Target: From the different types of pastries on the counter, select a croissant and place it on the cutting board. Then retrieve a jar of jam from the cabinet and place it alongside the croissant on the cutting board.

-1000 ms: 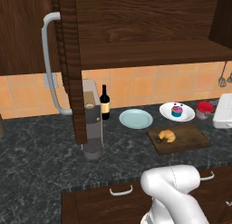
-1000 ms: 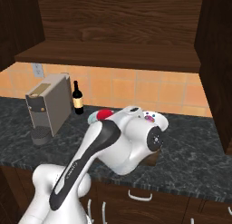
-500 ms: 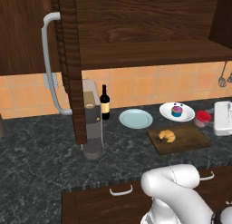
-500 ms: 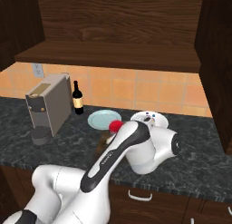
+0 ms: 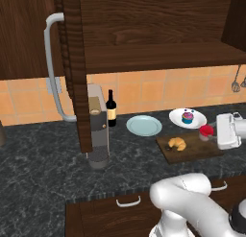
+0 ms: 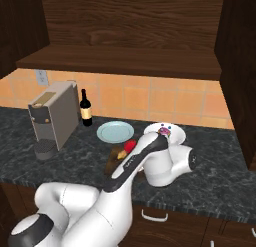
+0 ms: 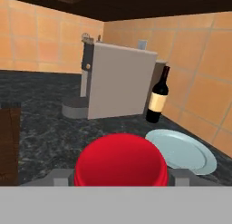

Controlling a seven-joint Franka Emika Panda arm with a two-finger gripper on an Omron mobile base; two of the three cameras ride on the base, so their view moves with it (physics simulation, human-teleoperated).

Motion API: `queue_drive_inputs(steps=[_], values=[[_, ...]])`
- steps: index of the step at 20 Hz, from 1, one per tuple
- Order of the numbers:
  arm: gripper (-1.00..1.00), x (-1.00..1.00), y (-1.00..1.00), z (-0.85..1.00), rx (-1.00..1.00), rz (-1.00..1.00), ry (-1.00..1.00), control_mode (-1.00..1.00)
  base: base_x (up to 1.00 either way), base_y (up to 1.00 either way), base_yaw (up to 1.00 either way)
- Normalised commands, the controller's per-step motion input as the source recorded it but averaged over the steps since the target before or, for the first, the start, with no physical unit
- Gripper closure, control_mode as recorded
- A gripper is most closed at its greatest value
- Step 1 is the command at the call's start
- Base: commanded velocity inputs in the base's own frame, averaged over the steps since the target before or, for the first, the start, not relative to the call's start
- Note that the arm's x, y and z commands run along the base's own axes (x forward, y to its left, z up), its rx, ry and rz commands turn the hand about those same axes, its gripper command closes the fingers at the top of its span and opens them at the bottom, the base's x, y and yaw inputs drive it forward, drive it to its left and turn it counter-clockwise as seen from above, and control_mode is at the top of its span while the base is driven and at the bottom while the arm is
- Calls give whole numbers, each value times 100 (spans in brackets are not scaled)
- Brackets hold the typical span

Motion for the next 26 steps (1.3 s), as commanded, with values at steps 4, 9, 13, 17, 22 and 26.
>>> queue_drive_inputs(steps=[4, 9, 13, 17, 22, 26], values=[[100, 54, -11, -64, 0, 9, 0, -100, 0, 0, 0], [100, 46, -36, -47, 0, 11, 0, -100, 0, 0, 0], [100, 51, -45, -27, 1, 14, 0, -100, 0, 0, 0], [100, 53, -26, -48, 1, 15, 0, -100, 0, 0, 0], [100, 37, -23, -41, 6, 15, 0, -100, 0, 0, 0], [100, 30, -19, -9, 3, 5, 0, -100, 0, 0, 0]])
